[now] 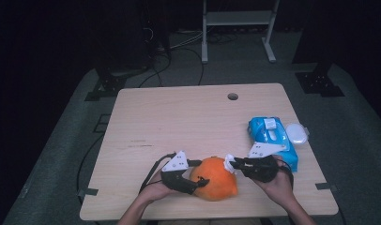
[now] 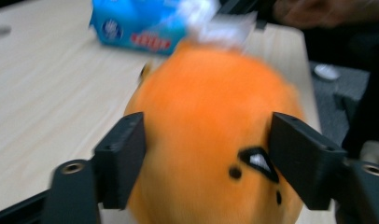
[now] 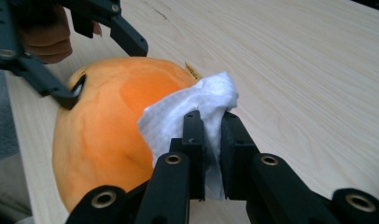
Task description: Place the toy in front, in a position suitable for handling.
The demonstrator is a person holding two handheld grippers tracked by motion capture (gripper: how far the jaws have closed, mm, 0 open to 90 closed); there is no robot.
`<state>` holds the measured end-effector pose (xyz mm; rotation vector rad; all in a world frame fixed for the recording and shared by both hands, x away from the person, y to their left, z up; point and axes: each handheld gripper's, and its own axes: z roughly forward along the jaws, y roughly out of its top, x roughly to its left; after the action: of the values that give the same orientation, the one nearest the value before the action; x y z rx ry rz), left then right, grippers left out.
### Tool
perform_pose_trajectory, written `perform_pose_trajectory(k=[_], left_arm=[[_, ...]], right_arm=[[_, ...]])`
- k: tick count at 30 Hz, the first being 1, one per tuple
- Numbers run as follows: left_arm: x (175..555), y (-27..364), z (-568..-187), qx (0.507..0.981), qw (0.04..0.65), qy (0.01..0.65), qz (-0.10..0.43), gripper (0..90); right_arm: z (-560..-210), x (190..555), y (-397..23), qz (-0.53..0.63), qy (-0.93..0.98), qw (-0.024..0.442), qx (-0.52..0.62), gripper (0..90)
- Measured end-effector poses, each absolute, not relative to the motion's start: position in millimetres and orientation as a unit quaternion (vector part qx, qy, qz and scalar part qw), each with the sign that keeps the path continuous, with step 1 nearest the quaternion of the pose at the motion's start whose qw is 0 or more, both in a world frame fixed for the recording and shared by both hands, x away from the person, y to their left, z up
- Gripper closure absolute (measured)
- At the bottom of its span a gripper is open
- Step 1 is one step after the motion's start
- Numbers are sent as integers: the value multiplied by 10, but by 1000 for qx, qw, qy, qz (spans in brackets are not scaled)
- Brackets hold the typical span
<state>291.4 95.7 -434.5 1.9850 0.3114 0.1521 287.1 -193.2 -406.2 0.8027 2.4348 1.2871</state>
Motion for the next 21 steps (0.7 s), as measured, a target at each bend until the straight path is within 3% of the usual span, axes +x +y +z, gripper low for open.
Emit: perform_pose_trajectory(k=[2,7,10,17,21], left_arm=[[2895,910,-4343,837,527,127,70,253],[2930,915,-4388,843,510,151,77,349],[3030,1002,-4431,835,512,191,68,359],[3052,1032,-4435,832,514,200,67,350],[3009,1033,-4330,820,539,173,79,283]], right_arm=[[-4064,2882,-1885,442,842,141,275,809],[-4070,2903,-1908,441,843,140,273,810],[-4065,2855,-1948,442,849,122,264,810],[-4050,2758,-1902,432,867,97,227,810],[-4089,2817,-1898,431,863,101,243,809]])
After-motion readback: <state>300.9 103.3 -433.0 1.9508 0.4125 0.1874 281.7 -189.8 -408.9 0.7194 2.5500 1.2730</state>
